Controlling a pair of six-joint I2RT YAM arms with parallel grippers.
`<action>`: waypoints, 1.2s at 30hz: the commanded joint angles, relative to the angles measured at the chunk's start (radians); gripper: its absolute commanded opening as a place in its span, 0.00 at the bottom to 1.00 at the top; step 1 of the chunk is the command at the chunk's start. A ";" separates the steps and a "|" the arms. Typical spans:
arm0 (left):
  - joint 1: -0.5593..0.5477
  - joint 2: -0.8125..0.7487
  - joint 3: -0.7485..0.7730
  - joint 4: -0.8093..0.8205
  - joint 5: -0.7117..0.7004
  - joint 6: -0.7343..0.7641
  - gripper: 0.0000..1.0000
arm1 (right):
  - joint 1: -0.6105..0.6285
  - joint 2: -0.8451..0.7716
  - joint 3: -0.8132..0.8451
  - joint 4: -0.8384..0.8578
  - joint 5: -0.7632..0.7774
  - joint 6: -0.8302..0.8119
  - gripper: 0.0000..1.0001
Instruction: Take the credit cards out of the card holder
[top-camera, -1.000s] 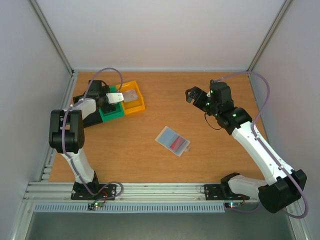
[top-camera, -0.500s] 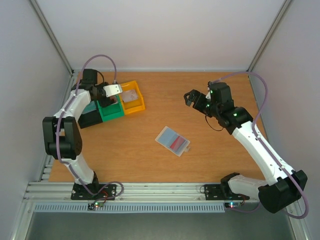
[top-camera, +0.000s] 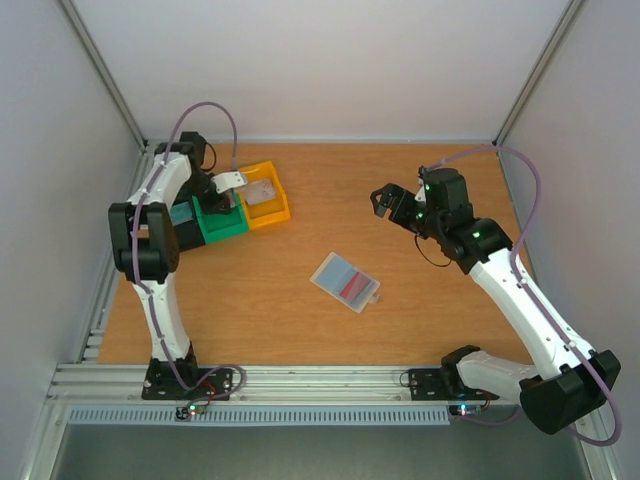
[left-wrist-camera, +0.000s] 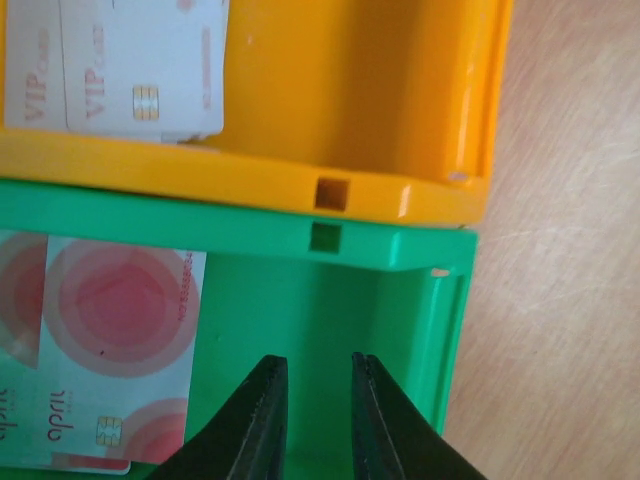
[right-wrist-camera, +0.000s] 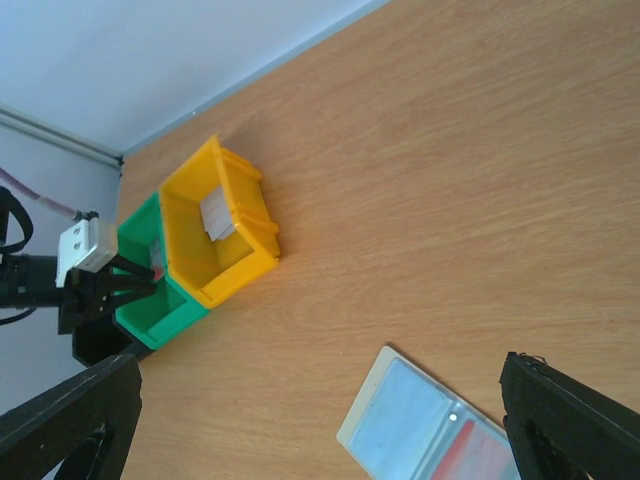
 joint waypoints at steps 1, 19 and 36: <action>0.001 0.051 0.012 0.042 -0.108 -0.010 0.19 | -0.005 0.011 0.032 -0.018 0.017 -0.023 0.98; 0.008 0.158 -0.010 0.360 -0.227 -0.135 0.23 | -0.005 0.072 0.082 -0.027 0.029 -0.037 0.99; 0.022 -0.083 -0.044 0.068 0.047 0.015 0.38 | -0.004 0.070 0.021 -0.085 0.002 -0.051 0.95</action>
